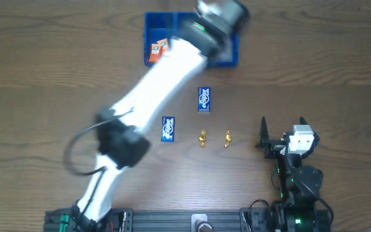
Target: Sort Candies Into Trays
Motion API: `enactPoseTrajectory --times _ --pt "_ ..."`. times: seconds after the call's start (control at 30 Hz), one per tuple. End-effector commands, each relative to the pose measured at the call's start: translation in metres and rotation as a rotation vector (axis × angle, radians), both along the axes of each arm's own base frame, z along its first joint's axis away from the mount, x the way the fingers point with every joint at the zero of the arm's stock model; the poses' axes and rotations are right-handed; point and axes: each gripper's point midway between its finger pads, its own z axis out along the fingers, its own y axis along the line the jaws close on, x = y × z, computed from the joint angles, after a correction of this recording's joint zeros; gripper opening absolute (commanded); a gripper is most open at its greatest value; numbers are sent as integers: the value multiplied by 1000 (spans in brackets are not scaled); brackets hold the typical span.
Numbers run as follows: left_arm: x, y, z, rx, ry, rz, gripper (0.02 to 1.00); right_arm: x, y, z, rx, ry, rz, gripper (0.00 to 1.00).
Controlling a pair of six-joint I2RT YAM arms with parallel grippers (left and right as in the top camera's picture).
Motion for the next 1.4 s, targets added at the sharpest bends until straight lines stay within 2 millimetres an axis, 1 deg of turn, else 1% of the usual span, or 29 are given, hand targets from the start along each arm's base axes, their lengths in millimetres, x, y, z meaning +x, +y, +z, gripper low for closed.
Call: enactPoseTrajectory --times 0.03,0.07,0.13,0.2,0.27,0.37,0.53,0.6,0.77,1.0,1.2,1.23,1.27,1.33,1.37,1.4 --pt "51 87 35 95 -110 56 378 0 0 -1 -4 3 -1 998" --pt "58 99 30 106 -103 60 384 0 0 -1 -4 3 -1 998" --pt "69 113 17 115 -79 59 382 0 0 -1 -4 3 -1 998" --pt "78 120 2 112 -53 39 384 0 0 -1 -4 3 -1 998" --pt "84 120 -13 99 -29 4 384 0 0 -1 -4 3 -1 998" --pt "89 122 -37 103 19 -25 391 0 0 -1 -4 3 -1 998" --pt "88 124 -75 121 96 -34 393 0 0 -1 -4 3 -1 996" --pt "88 123 -83 122 112 -38 393 0 0 -1 -4 3 -1 998" --pt "84 125 -87 103 140 -42 391 0 0 -1 -4 3 -1 996" --pt "77 136 -91 106 191 -32 400 0 0 -1 -4 3 -1 998" --pt "77 136 -91 108 190 -35 421 0 0 -1 -4 3 -1 998" --pt "77 136 -91 108 189 -35 463 0 0 -1 -4 3 -1 998" --pt "77 136 -91 108 190 -35 527 0 0 -1 -4 3 -1 998" --pt "78 140 -91 107 189 -28 849 0 0 -1 -4 3 -1 998" --pt "80 141 -91 104 185 -23 945 0 0 -1 -4 3 -1 998" --pt "82 143 -88 100 175 -14 1000 0 0 -1 -4 3 -1 998"
